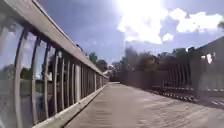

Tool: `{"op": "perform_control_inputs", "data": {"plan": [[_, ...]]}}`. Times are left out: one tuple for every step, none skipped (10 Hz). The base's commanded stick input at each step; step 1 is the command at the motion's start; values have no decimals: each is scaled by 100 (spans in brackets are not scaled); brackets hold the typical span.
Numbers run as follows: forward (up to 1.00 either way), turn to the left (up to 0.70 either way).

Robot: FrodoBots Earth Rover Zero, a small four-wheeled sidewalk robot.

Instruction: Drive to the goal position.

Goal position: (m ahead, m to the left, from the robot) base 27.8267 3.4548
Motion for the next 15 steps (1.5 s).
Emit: {"op": "perform_control_inputs", "data": {"plan": [[70,0],[70,0],[70,0],[70,0],[70,0],[70,0],[70,0],[70,0],[70,0],[70,0],[70,0],[70,0],[70,0],[70,0],[70,0]]}}
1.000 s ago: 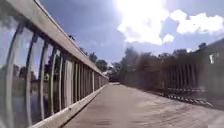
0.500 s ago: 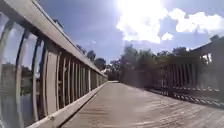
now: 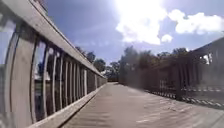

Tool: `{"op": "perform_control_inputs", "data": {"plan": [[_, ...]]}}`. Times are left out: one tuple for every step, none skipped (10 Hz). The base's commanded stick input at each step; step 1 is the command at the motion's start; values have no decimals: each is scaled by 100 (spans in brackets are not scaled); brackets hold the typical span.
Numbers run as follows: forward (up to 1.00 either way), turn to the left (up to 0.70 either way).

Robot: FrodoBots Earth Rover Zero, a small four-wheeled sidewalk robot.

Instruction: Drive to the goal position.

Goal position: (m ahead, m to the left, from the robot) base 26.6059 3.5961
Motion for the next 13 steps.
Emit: {"op": "perform_control_inputs", "data": {"plan": [[70,0],[70,0],[70,0],[76,0],[85,0],[85,-3],[85,-34],[85,-29],[85,0],[85,0],[85,0],[85,0],[85,0]]}}
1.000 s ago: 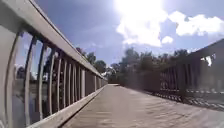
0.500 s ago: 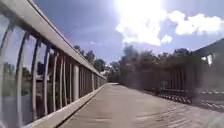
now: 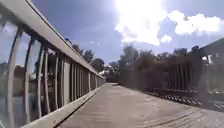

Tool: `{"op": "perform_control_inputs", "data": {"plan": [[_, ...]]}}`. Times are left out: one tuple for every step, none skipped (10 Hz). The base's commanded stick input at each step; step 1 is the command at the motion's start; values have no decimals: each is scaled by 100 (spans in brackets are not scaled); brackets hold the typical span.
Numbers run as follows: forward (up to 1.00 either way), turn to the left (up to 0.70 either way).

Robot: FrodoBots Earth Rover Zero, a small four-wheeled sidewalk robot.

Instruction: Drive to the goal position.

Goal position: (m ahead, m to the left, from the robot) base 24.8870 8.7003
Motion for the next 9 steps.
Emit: {"op": "perform_control_inputs", "data": {"plan": [[85,0],[85,0],[85,0],[85,0],[85,0],[85,0],[85,0],[85,0],[85,13]]}}
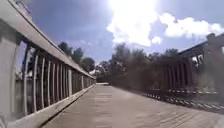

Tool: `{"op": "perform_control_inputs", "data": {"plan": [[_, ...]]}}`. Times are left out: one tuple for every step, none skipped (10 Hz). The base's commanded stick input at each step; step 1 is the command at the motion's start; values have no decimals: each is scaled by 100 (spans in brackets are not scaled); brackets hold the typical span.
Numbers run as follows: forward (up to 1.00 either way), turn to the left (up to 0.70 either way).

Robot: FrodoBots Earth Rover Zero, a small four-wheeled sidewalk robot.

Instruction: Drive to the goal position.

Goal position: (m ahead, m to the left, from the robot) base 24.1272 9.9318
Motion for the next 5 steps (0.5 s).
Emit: {"op": "perform_control_inputs", "data": {"plan": [[85,29],[85,10],[85,0],[85,0],[85,0]]}}
